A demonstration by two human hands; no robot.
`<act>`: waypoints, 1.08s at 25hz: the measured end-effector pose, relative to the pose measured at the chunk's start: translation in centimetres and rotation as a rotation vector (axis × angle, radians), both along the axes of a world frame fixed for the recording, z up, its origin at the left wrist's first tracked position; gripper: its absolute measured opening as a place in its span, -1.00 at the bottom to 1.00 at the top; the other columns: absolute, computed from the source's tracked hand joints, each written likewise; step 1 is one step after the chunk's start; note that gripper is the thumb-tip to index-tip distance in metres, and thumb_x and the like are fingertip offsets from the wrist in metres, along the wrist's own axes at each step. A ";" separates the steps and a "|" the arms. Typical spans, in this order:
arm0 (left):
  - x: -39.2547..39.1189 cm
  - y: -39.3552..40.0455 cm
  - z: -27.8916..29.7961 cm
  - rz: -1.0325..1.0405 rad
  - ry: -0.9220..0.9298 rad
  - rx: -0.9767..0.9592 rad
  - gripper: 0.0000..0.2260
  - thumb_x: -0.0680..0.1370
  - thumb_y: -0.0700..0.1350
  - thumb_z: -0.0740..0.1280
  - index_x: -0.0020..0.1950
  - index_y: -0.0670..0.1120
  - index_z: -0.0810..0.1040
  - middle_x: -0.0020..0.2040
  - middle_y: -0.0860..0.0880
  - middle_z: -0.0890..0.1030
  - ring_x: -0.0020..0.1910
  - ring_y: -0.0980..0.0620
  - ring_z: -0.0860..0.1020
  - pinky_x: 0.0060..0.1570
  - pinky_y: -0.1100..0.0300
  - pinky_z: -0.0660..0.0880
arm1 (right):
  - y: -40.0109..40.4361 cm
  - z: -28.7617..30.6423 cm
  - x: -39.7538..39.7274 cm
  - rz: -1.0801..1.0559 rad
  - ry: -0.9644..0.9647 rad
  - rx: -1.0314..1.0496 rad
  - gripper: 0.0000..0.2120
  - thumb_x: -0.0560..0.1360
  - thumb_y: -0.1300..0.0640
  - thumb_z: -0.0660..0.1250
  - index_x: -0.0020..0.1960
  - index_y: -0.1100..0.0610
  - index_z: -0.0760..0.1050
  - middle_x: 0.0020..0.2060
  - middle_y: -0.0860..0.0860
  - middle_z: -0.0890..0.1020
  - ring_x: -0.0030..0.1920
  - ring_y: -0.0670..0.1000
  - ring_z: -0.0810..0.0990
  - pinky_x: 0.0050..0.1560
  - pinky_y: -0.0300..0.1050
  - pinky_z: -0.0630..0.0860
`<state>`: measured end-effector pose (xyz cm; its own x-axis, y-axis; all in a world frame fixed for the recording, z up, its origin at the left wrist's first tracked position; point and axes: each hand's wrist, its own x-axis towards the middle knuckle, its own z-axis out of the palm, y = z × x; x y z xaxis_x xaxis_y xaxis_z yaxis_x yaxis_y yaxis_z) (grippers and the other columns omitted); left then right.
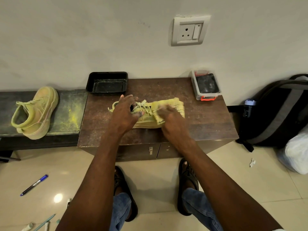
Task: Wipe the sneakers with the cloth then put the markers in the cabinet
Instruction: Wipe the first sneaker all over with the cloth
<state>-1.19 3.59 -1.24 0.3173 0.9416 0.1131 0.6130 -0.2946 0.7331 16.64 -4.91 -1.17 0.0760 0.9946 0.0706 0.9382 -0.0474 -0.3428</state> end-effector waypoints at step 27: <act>-0.4 -0.5 1.2 -0.016 0.017 0.032 -0.81 0.53 -0.24 0.32 0.13 -0.23 0.55 0.26 -0.08 0.57 0.44 0.09 0.31 0.45 0.29 -0.07 | -0.1 -0.9 0.9 -0.111 0.072 0.044 -0.39 0.39 0.39 0.20 0.43 0.16 0.34 0.41 0.07 0.39 0.47 0.10 0.25 0.44 0.02 0.27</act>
